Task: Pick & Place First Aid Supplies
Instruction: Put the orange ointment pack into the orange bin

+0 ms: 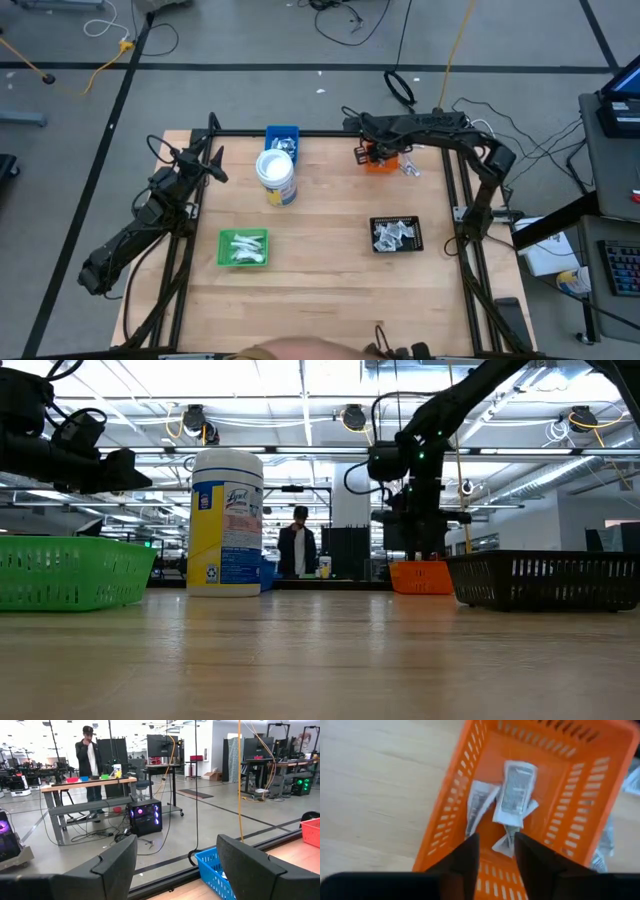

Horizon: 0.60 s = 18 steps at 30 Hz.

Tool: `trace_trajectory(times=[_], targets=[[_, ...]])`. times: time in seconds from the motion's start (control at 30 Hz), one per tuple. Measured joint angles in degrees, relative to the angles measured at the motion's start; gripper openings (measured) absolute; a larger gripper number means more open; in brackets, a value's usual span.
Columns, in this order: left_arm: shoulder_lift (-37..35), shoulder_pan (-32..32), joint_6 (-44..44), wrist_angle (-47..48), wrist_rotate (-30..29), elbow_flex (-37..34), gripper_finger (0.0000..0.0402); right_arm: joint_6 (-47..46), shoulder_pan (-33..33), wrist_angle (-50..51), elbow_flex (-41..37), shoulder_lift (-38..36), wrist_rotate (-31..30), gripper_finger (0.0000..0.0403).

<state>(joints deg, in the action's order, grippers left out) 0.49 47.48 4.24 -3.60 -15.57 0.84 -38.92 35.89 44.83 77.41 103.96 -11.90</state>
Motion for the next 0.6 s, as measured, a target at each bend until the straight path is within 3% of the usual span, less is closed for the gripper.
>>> trace_trajectory(times=[0.2,0.6], targets=[[0.0,0.0,0.0,0.0,0.0,0.0,0.0273,6.7,0.6,1.7,-0.3,-5.6,-0.3,0.0163],[0.0,0.0,0.0,0.0,0.0,0.0,0.0274,18.8,0.4,1.4,-14.9,-20.4,3.0,0.0162]])
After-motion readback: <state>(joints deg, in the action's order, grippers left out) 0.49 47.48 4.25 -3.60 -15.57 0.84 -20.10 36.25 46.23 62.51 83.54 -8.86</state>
